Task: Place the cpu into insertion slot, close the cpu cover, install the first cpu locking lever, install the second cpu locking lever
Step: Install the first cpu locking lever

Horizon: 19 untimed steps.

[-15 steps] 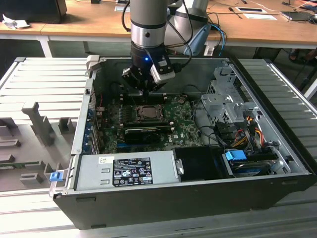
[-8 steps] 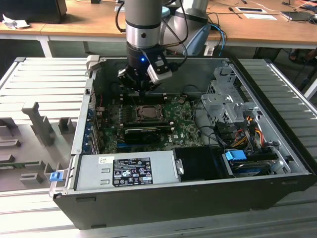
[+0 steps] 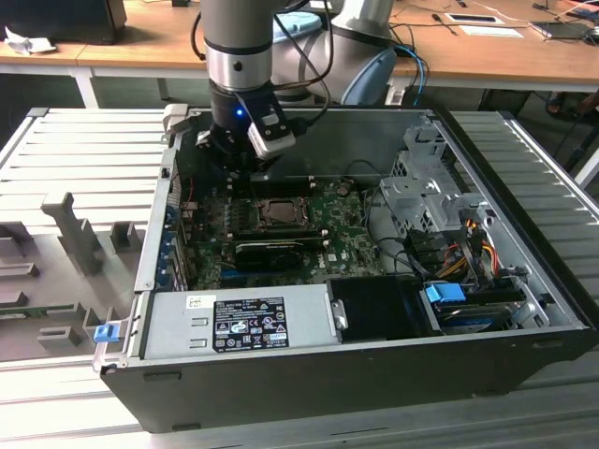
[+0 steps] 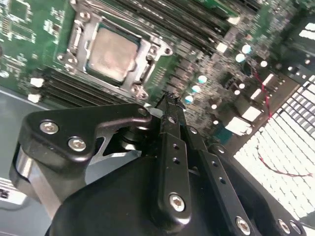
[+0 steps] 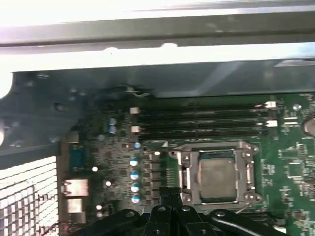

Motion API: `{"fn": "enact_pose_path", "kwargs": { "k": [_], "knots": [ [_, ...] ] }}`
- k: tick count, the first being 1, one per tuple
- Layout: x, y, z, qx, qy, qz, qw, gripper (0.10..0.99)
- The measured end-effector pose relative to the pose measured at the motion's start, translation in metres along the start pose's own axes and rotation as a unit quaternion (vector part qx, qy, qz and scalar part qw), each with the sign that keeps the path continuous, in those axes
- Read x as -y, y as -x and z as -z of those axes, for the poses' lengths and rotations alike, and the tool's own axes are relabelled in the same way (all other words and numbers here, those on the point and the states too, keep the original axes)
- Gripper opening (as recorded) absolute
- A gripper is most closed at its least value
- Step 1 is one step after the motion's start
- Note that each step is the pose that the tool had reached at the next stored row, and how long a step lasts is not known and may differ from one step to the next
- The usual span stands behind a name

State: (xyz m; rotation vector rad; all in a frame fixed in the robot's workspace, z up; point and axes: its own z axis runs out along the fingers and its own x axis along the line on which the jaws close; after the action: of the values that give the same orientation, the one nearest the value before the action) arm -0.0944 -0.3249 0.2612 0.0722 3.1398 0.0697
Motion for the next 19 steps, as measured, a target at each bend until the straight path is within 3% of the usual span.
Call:
{"fn": "enact_pose_path", "kwargs": {
  "k": [13, 19],
  "knots": [
    [-0.0083, -0.0111, -0.0016, -0.0011, 0.0025, 0.022, 0.9998, 0.106],
    [-0.0164, -0.014, -0.0029, -0.0013, 0.0027, 0.027, 0.9996, 0.106]
  ]
}}
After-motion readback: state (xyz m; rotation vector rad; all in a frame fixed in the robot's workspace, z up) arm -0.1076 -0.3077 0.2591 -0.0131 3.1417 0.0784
